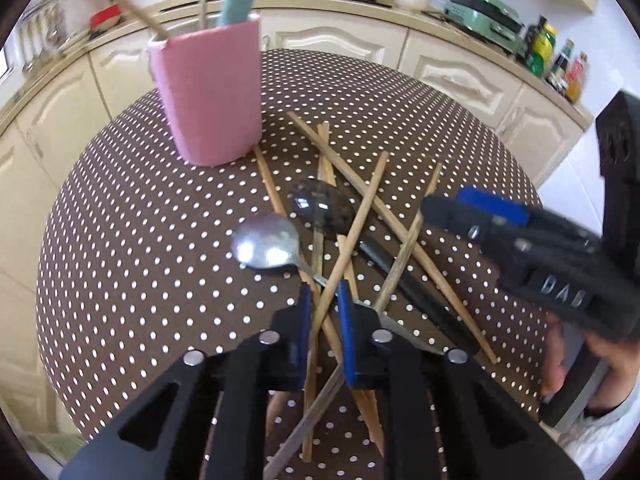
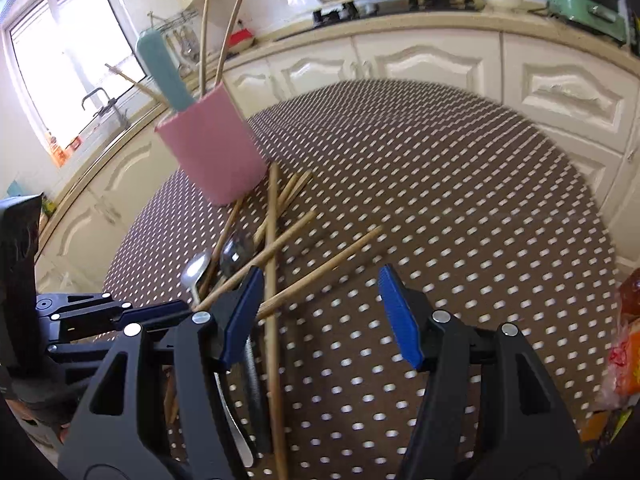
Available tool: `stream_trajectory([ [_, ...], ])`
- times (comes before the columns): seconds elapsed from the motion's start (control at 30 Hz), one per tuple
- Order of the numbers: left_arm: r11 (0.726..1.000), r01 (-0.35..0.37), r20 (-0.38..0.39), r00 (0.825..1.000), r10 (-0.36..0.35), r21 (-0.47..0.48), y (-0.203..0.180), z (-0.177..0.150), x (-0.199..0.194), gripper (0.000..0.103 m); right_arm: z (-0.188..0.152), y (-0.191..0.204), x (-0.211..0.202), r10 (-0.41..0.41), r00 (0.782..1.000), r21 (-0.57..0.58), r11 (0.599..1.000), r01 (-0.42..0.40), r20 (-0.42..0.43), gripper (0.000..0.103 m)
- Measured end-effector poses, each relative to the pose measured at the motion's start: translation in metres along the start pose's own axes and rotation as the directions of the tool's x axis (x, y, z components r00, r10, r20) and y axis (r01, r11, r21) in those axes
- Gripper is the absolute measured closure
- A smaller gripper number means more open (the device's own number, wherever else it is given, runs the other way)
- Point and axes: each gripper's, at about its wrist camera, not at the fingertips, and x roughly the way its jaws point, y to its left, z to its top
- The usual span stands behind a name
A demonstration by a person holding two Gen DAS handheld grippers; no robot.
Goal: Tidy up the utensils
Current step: 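Grasp chopsticks with the left tool while the right grasps chopsticks too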
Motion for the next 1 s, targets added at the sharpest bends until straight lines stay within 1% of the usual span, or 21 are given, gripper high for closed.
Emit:
stream_trajectory([
  [0.07,0.999,0.007,-0.002,1.000,-0.007,-0.038,0.004,-0.005,-0.002,0.092,0.000,-0.001,0.007,0.029,0.999,0.020,0.999,-0.029,-0.021,0.044],
  [0.1,0.998,0.009,-0.001,1.000,-0.009,-0.057,0.006,-0.007,-0.003,0.093,0.001,-0.001,0.008,0.035,0.999,0.025,0.999,-0.034,-0.017,0.044],
  [0.13,0.997,0.016,-0.001,1.000,-0.016,-0.073,0.008,-0.010,-0.004,0.093,0.002,-0.001,0.009,0.046,0.999,0.033,0.998,-0.046,-0.015,0.047],
  [0.17,0.996,0.026,-0.002,1.000,-0.027,-0.089,0.011,-0.011,-0.004,0.093,0.004,-0.001,0.010,0.064,0.998,0.043,0.997,-0.063,-0.021,0.061],
  [0.2,0.993,0.036,-0.002,0.999,-0.036,-0.110,0.014,-0.015,-0.007,0.093,0.005,-0.002,0.013,0.075,0.997,0.048,0.996,-0.073,-0.030,0.069],
  [0.3,0.989,0.048,-0.007,0.999,-0.050,-0.141,0.019,-0.025,-0.010,0.092,0.008,-0.001,0.022,0.102,0.994,0.053,0.994,-0.100,-0.046,0.079],
  [0.4,0.986,0.055,-0.011,0.998,-0.057,-0.158,0.023,-0.032,-0.015,0.092,0.012,0.005,0.024,0.099,0.994,0.027,0.995,-0.097,-0.043,0.085],
  [0.47,0.986,0.046,-0.012,0.999,-0.048,-0.159,0.031,-0.034,-0.017,0.091,0.015,0.009,0.026,0.093,0.995,0.011,0.996,-0.093,-0.045,0.090],
  [0.53,0.987,0.037,-0.004,0.999,-0.038,-0.156,0.034,-0.028,-0.019,0.090,0.018,0.013,0.028,0.095,0.994,0.006,0.995,-0.095,-0.046,0.093],
  [0.6,0.990,0.034,-0.007,0.999,-0.035,-0.140,0.029,-0.017,-0.014,0.085,0.021,0.013,0.031,0.093,0.995,-0.001,0.996,-0.093,-0.047,0.095],
  [0.7,0.993,-0.007,-0.013,1.000,0.005,-0.119,0.026,-0.008,-0.011,0.084,0.024,0.014,0.029,0.084,0.995,-0.019,0.996,-0.085,-0.046,0.096],
  [0.77,0.997,-0.027,-0.006,1.000,0.026,-0.071,0.017,0.002,-0.010,0.084,0.026,0.013,0.030,0.082,0.995,-0.023,0.996,-0.084,-0.048,0.096],
  [0.83,0.999,-0.041,-0.018,0.999,0.041,-0.025,0.010,0.010,-0.005,0.084,0.027,0.009,0.030,0.085,0.995,-0.021,0.996,-0.086,-0.051,0.096],
  [1.0,0.994,-0.086,-0.045,0.995,0.089,0.067,-0.004,0.025,0.007,0.084,0.028,0.003,0.029,0.091,0.994,-0.021,0.996,-0.092,-0.058,0.096],
])
